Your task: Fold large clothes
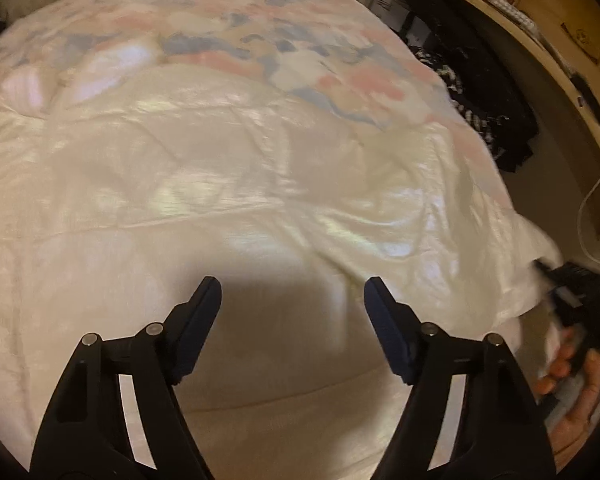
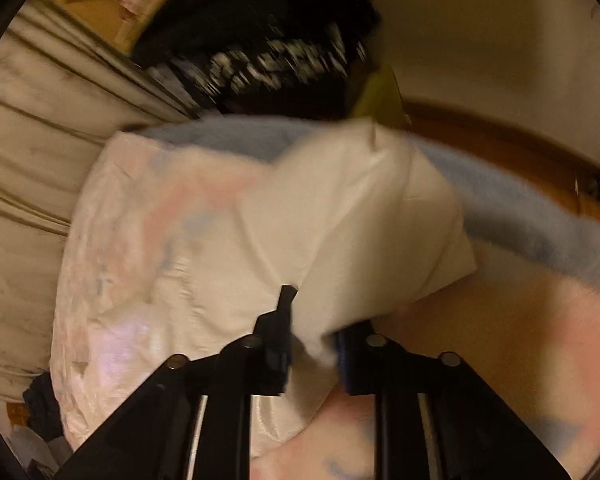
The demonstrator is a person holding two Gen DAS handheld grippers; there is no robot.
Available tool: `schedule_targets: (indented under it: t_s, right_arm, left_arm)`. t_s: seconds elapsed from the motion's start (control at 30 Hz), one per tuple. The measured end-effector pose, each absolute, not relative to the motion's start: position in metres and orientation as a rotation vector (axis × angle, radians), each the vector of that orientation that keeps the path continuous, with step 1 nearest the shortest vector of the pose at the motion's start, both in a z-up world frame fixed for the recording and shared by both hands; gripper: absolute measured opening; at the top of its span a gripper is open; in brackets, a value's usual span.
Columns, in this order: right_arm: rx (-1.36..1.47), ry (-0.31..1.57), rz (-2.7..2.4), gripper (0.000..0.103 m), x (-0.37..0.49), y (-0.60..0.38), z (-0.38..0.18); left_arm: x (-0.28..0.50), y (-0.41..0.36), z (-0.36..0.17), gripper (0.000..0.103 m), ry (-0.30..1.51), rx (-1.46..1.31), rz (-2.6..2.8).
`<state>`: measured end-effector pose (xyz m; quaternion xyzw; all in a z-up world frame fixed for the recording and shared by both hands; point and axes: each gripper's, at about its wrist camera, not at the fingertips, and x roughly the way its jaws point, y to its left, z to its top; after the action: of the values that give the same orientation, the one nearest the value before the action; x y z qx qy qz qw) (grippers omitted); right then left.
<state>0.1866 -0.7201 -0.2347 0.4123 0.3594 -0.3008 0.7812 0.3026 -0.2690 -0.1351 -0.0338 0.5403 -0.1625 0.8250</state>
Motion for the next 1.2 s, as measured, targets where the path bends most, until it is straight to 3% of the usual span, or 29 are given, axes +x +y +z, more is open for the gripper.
schedule_targets:
  t_s: [0.23, 0.43, 0.53, 0.67, 0.9, 0.97, 1.03, 1.1, 1.2]
  right_arm:
    - [0.621, 0.541, -0.407, 0.013, 0.199, -0.619, -0.098]
    - [0.405, 0.551, -0.071, 0.013, 0.238, -0.475, -0.032]
    - [0.316, 0.624, 0.030, 0.013, 0.259, -0.408, -0.046]
    - [0.142, 0.783, 0.052, 0.014, 0.276, -0.333, -0.104]
    - [-0.210, 0.987, 0.027, 0.018, 0.262, -0.255, -0.197]
    - [-0.264, 0.955, 0.012, 0.030, 0.248, -0.250, -0.198]
    - [-0.291, 0.923, 0.017, 0.061, 0.231, -0.241, -0.194]
    - [-0.313, 0.890, 0.034, 0.084, 0.218, -0.250, -0.196]
    - [-0.349, 0.843, 0.055, 0.085, 0.193, -0.247, -0.187]
  left_arm:
    - [0.277, -0.194, -0.084, 0.070, 0.995, -0.093, -0.261]
    - [0.255, -0.107, -0.054, 0.070, 0.903, -0.160, -0.159]
    - [0.245, -0.063, -0.054, 0.070, 0.899, -0.211, -0.129]
    - [0.236, -0.026, -0.071, 0.070, 0.929, -0.238, -0.132]
    - [0.231, -0.012, -0.107, 0.070, 1.013, -0.351, -0.284]
    - [0.231, -0.013, -0.113, 0.070, 1.022, -0.396, -0.315]
    - [0.232, -0.017, -0.116, 0.071, 1.035, -0.441, -0.348]
    - [0.233, -0.021, -0.118, 0.071, 1.050, -0.481, -0.382]
    - [0.236, -0.028, -0.126, 0.072, 1.080, -0.535, -0.430]
